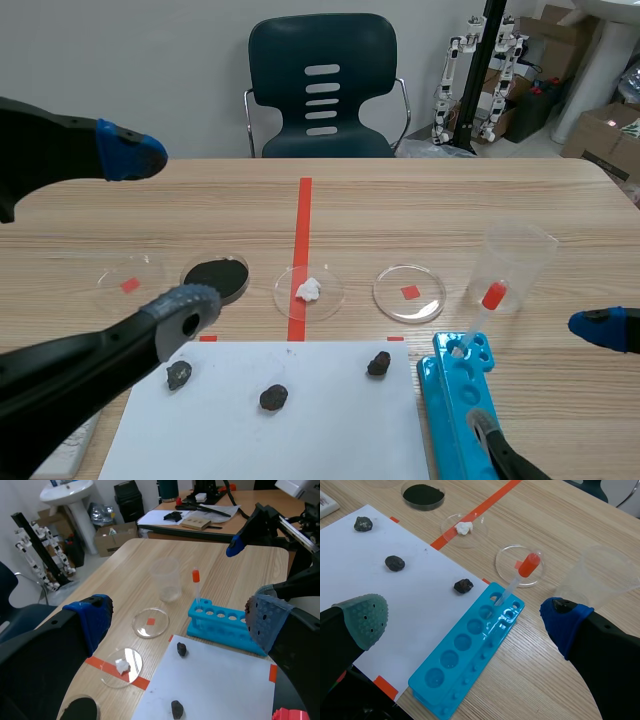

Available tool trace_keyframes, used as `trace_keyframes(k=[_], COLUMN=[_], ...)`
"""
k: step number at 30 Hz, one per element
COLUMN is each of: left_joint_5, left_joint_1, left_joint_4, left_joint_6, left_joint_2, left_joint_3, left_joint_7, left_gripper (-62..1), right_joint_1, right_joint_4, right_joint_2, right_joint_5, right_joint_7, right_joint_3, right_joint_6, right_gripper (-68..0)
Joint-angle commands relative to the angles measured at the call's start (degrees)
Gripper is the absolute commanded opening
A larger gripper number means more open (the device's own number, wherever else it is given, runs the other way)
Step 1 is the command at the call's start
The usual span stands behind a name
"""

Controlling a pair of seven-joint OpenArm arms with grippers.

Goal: Return to the home posture

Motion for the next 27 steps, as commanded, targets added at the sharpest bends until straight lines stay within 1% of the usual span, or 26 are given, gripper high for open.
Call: trace_keyframes(k=[1, 9, 27], left_joint_5=[0.57, 1.99, 1.99], left_joint_1=[0.44, 0.74, 0.74], left_joint_4=[1.16, 1.70, 1.70], left_joint_6=[0.04, 0.13, 0.11], left_joint_2=[0.44, 0.44, 0.44], left_joint_3=[-0.09, -0.37, -0.37], left_joint_7=[-0.76, -0.74, -0.57], left_gripper=[-5.3, -5.4, -5.4], right_joint_1=[0.50, 0.50, 0.50], right_joint_4=[0.26, 0.26, 0.26], right_joint_2=[0.02, 0.02, 0.02], right_joint_5=[0.66, 0.66, 0.66], right_joint_7=[0.66, 0.66, 0.66], right_joint_3=[0.37, 0.37, 0.37], right_joint_6=[0.07, 0.07, 0.07], right_gripper=[-2.9, -2.9, -2.9])
